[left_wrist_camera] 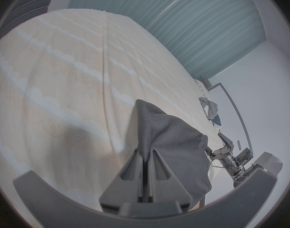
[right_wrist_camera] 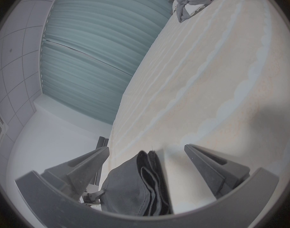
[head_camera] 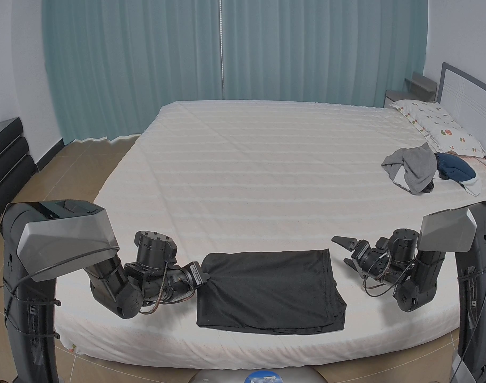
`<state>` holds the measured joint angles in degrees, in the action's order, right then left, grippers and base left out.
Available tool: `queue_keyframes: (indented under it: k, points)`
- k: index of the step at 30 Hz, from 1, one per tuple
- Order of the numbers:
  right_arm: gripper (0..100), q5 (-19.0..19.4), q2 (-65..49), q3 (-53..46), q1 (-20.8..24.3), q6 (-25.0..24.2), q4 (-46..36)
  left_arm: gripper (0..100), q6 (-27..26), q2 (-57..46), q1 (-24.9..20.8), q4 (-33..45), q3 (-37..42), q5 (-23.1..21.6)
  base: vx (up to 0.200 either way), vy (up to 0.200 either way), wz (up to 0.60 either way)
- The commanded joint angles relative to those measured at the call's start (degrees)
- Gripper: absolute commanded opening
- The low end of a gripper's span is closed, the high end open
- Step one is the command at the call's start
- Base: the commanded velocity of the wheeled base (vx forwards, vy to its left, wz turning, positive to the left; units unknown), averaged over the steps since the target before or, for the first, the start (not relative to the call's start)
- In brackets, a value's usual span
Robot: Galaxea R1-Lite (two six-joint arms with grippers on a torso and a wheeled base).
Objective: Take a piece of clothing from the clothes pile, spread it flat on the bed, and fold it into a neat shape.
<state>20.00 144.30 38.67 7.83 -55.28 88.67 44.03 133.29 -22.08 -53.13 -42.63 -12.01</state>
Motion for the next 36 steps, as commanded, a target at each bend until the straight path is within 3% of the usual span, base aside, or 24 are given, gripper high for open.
queue_keyframes:
  k: [1, 8, 9, 24, 32, 36]
  points:
    - [100, 0.0, 0.0, 0.0, 0.1, 0.0, 0.0, 0, 0.0, 0.0, -0.1, 0.0, 0.1, 0.0, 0.0, 0.0, 0.0]
    - [100, 0.0, 0.0, 0.0, 0.0, 0.0, 0.0, 0, 0.0, -0.3, -0.2, 0.0, 0.6, 0.0, 0.0, 0.0, 0.0]
    - [100, 0.0, 0.0, 0.0, 0.0, 0.0, 0.0, 100, 0.0, -0.3, -0.2, 0.0, 0.6, 0.0, 0.0, 0.0, 0.0]
    - [100, -0.1, 0.1, -0.1, 0.2, 0.2, 0.0, 100, 0.2, -0.4, 0.5, -0.2, 0.0, -0.1, 0.0, 0.0, 0.0]
    - [100, -0.6, -0.4, -1.0, 2.4, 0.9, 0.0, 100, 0.3, -0.8, 1.9, -0.2, -0.5, -0.1, 0.0, 0.0, 0.0]
    - [100, -0.9, -2.6, -1.9, 2.6, 2.8, -0.9, 100, 0.1, -2.6, 2.1, -0.8, -0.1, 2.0, 0.0, 0.0, 0.0]
